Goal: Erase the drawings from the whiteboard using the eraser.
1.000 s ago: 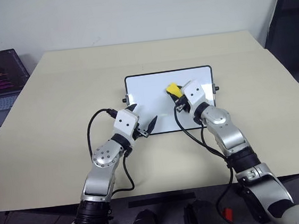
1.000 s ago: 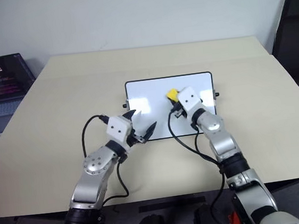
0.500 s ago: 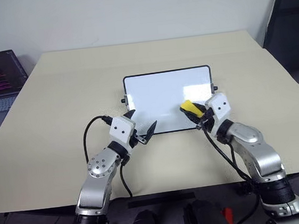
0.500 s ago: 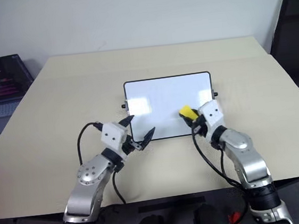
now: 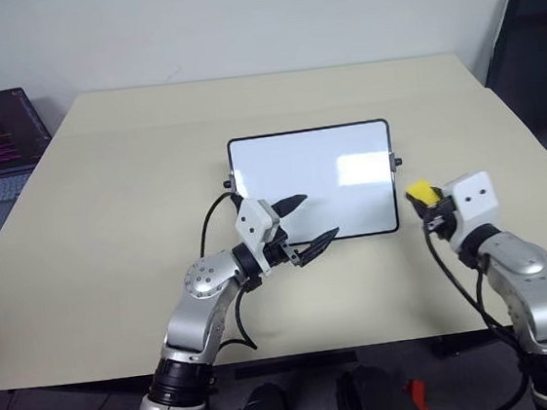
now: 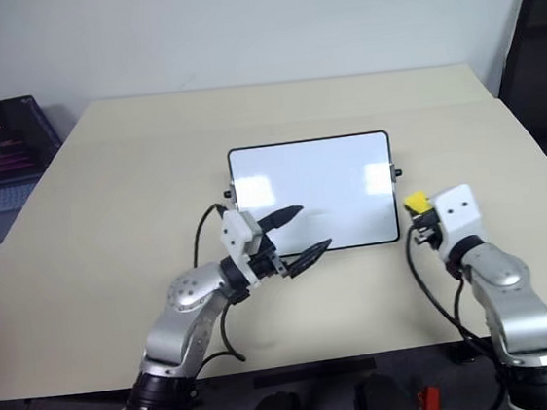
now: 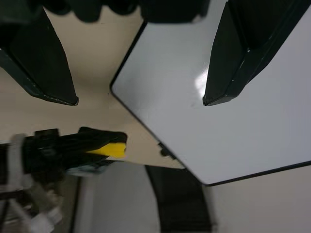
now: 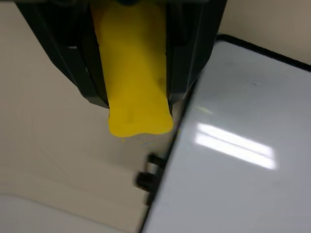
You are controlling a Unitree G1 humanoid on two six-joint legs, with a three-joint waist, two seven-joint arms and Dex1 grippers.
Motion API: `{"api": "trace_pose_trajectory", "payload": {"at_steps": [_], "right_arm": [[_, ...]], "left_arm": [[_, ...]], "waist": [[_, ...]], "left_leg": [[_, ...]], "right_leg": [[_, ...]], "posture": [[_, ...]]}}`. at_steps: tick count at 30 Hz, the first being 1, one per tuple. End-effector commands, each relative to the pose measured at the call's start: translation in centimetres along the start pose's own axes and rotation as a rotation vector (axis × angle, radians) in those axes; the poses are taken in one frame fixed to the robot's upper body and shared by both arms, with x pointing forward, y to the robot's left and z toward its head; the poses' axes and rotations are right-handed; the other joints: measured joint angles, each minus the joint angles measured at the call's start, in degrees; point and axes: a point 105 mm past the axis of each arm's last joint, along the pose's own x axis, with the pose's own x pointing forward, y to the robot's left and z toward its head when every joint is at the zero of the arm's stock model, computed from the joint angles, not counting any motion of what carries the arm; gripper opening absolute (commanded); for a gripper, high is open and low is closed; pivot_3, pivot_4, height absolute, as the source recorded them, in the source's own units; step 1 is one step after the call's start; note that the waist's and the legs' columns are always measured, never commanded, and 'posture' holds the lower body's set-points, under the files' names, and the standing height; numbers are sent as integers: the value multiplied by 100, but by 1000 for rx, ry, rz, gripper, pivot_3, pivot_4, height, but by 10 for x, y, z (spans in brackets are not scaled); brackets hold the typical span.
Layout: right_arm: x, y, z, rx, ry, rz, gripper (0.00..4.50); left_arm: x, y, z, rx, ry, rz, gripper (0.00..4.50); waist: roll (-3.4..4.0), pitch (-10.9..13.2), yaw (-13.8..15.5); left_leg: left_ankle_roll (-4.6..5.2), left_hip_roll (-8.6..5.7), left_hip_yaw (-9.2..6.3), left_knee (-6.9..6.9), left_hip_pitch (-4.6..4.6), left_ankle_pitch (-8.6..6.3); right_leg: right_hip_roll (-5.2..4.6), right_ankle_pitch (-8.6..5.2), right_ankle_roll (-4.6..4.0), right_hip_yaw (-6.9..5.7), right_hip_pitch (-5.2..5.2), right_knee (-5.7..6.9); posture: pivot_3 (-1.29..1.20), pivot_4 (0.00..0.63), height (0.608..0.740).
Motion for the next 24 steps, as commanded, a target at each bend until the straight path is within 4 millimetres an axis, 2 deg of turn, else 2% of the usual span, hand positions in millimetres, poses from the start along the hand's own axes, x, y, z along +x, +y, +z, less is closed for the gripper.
{"api": "trace_pose_trajectory", "payload": {"at_steps": [1,5,8,15,24], "right_arm": [[-6,-11,1,57,34,-68,1244],[-10,-13,-24,170,139,-93,1244],[-11,-15,-32,214,185,-107,1244],[-5,-21,-35,265,210,-131,1244],[1,-18,-38,260,218,-117,1244]], "left_arm": [[3,-14,-1,-45,1,-139,4500],[1,-23,-7,-93,48,-249,4500],[-2,-27,-11,-107,81,-295,4500],[-8,-25,-21,-100,134,-309,4500],[-9,-22,-22,-89,143,-293,4500]], "waist": [[0,0,-10],[0,0,-13],[2,1,-13],[2,1,-13],[3,1,-14]], "left_leg": [[0,0,1,0,5,0],[1,3,-3,1,5,0],[1,1,-2,0,3,0],[2,1,0,0,2,-1],[2,2,1,0,1,-1]], "right_leg": [[0,0,0,1,3,0],[5,0,0,-3,4,2],[5,0,0,0,3,0],[2,1,2,1,4,-4],[2,2,3,3,4,-5]], "posture": [[0,150,740],[0,150,740],[0,150,740],[0,150,740],[0,150,740]]}}
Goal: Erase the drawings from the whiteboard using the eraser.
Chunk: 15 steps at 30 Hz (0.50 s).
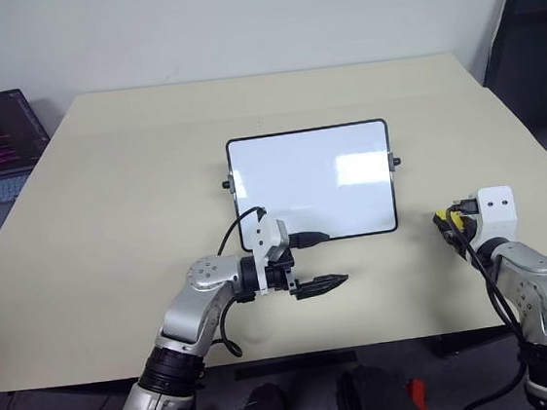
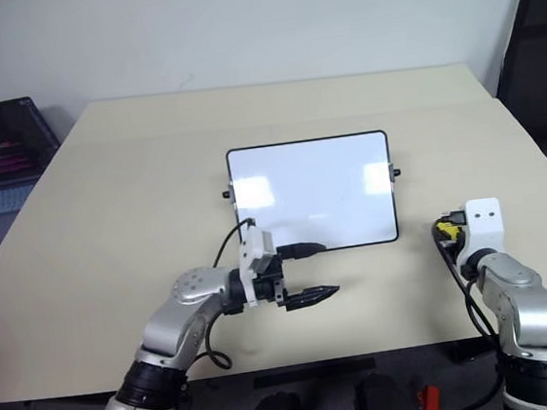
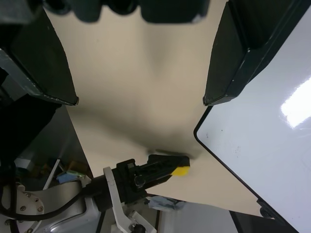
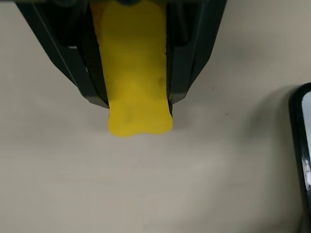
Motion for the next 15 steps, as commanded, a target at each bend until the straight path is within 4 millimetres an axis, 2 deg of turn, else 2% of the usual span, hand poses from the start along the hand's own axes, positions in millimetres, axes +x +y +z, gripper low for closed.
{"api": "trace_pose_trajectory", "payload": {"at_steps": [1,10,15], "right_arm": [[0,2,11,-10,-45,7,1244],[5,-1,7,-12,-26,0,1244],[6,-2,7,-11,-21,-5,2885]], "left_arm": [[0,0,8,47,-11,-1,4500],[-2,3,7,56,-2,24,4500],[-2,5,7,60,0,29,4500]], "waist": [[0,0,1],[0,0,1],[0,0,1]], "left_leg": [[0,0,0,0,0,0],[0,0,-1,2,1,0],[0,0,-1,2,1,0]], "right_leg": [[0,0,0,0,0,1],[0,0,0,-1,0,4],[0,1,0,-1,0,4]], "posture": [[0,150,740],[0,150,740],[0,150,740]]}}
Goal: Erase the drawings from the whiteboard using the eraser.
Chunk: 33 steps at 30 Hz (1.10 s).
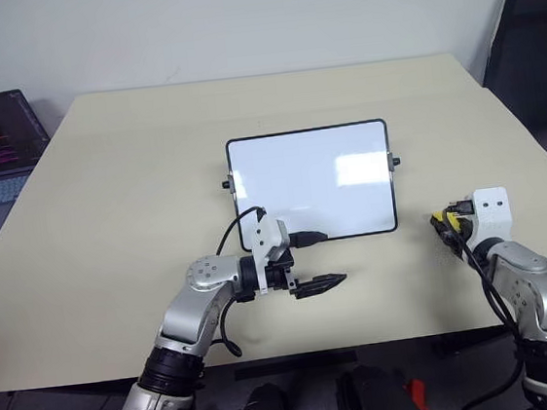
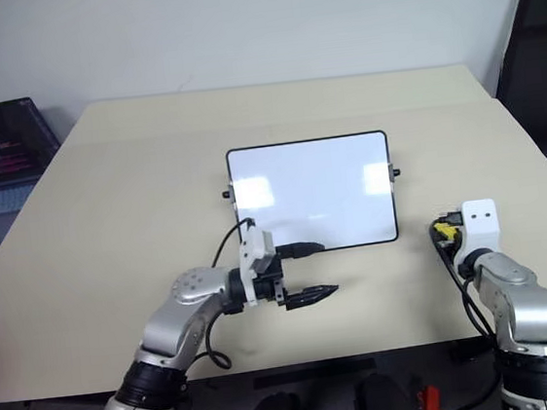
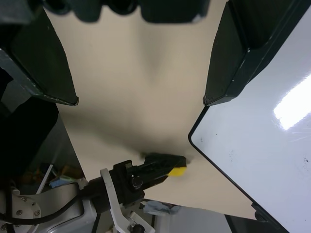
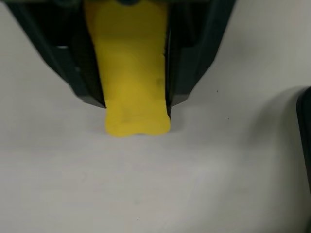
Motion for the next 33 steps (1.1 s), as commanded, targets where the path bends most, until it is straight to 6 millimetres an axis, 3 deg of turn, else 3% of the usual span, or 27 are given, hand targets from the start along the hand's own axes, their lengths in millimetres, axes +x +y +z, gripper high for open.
{"api": "trace_pose_trajectory", "payload": {"at_steps": [1,4,5,16,20,24,27,33], "right_arm": [[-2,-2,14,-16,-46,-7,3293],[-2,-4,15,-22,-51,-18,4377],[-2,-4,16,-23,-53,-21,4480],[-8,-8,36,-8,-160,-68,4480],[-19,-2,56,-50,-310,-74,4480],[-32,5,61,-101,-409,-71,4480],[-43,12,57,-176,-472,-69,4480],[-61,29,17,-209,-499,-25,4480]], "left_arm": [[-1,2,9,45,-21,9,4500],[-1,2,10,45,-22,9,4500],[-1,2,10,45,-23,9,4500],[-8,12,14,48,-31,93,4500],[-28,41,17,85,-30,341,4500],[-52,62,23,97,-80,606,4500],[-73,66,19,114,-84,770,4500],[-110,63,2,122,-65,1005,4500]], "waist": [[0,0,0],[0,0,0],[0,0,0],[0,0,0],[0,0,-6],[1,-1,5],[1,-1,3],[1,-1,21]], "left_leg": [[0,0,0,0,0,0],[0,0,0,0,0,0],[0,1,0,0,0,0],[0,0,1,0,0,0],[0,2,0,0,2,0],[0,5,-4,0,2,0],[0,9,0,-2,0,0],[-1,14,-4,0,6,0]], "right_leg": [[0,0,0,1,0,0],[0,0,0,1,0,0],[0,0,0,1,0,0],[0,0,0,2,0,2],[0,0,0,1,0,4],[-1,0,0,0,0,3],[-8,1,2,6,1,-3],[-13,1,3,7,5,-1]], "posture": [[0,150,740],[0,150,740],[0,150,740],[0,150,740],[0,150,740],[0,150,740],[0,150,740],[0,150,740]]}}
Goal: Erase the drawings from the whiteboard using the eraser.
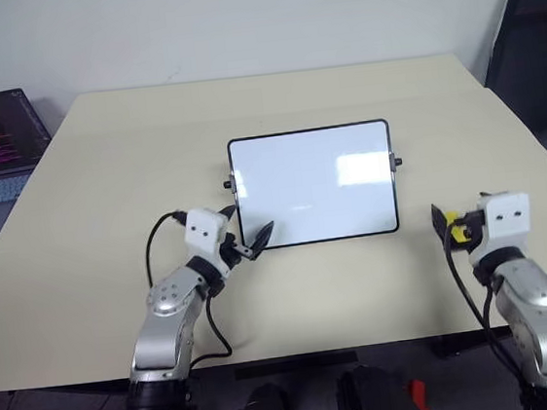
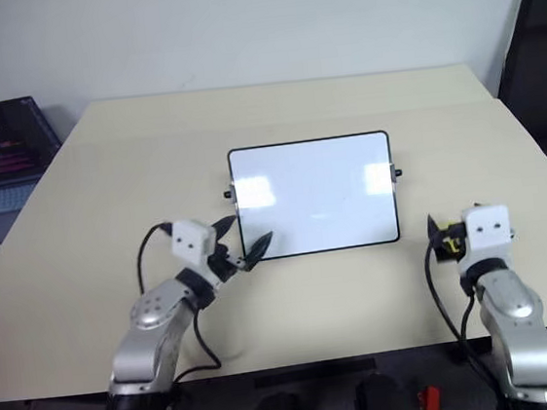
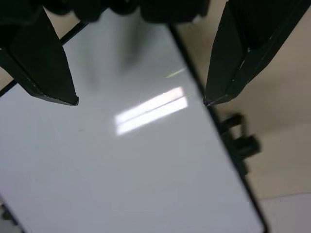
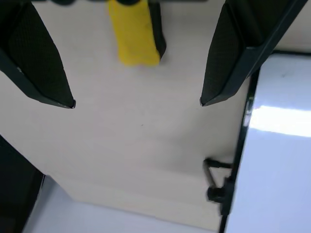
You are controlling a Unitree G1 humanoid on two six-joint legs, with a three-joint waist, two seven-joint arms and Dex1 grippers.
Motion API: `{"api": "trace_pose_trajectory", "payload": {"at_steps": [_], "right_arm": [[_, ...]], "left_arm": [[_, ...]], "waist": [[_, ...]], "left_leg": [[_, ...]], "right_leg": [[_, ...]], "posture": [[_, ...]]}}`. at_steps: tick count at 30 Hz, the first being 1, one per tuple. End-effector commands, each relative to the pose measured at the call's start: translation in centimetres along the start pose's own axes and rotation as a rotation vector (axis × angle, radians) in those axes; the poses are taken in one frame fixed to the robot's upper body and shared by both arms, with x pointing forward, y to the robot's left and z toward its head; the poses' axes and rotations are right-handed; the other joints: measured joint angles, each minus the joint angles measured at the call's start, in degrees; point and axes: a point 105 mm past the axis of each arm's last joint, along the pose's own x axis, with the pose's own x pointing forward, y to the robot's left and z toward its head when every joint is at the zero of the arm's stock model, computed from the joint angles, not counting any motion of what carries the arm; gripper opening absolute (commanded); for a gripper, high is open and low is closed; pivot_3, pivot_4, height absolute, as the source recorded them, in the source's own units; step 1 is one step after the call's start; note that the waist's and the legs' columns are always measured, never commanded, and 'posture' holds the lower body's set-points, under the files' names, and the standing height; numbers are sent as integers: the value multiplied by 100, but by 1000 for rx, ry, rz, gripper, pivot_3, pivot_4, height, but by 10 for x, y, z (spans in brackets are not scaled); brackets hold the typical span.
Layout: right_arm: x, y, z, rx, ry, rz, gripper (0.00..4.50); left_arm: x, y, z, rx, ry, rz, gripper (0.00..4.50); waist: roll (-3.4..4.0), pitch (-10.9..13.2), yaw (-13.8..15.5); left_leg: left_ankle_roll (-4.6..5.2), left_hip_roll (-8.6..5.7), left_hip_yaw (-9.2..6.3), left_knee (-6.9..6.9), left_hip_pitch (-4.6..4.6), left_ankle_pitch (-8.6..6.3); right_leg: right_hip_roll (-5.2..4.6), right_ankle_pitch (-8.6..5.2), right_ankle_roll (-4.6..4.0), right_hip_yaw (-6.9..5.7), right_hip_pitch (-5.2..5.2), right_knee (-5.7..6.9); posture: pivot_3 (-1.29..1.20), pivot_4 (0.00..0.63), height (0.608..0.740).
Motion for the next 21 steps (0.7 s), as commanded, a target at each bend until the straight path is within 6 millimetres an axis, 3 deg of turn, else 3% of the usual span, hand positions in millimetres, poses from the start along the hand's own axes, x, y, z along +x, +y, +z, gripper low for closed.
{"api": "trace_pose_trajectory", "payload": {"at_steps": [1,5,11,15,21], "right_arm": [[-13,12,11,-4,-108,30,4480],[-26,12,1,36,-115,-24,4480],[-38,30,-25,88,-44,-74,4480],[-38,31,-22,84,-53,-75,4480],[-28,41,-17,109,-66,-29,4480]], "left_arm": [[-11,15,19,41,-86,123,4500],[-31,17,13,70,-79,217,4500],[-69,8,-22,45,24,273,4500],[-84,5,-19,35,41,295,4500],[-92,-9,-12,4,60,287,4500]], "waist": [[0,0,2],[3,-3,-5],[4,-5,-7],[4,-5,3],[3,-5,-2]], "left_leg": [[0,4,-2,0,3,0],[0,12,5,8,9,1],[-2,23,3,0,9,-1],[-3,25,-1,1,5,-1],[-4,34,9,8,9,-2]], "right_leg": [[0,0,0,0,3,0],[-3,-1,-3,2,8,-2],[-18,-18,-32,14,7,-8],[-18,-22,-39,15,4,-8],[-20,-24,-41,22,11,-18]], "posture": [[0,150,740],[0,150,740],[0,150,740],[0,150,740],[0,150,740]]}}
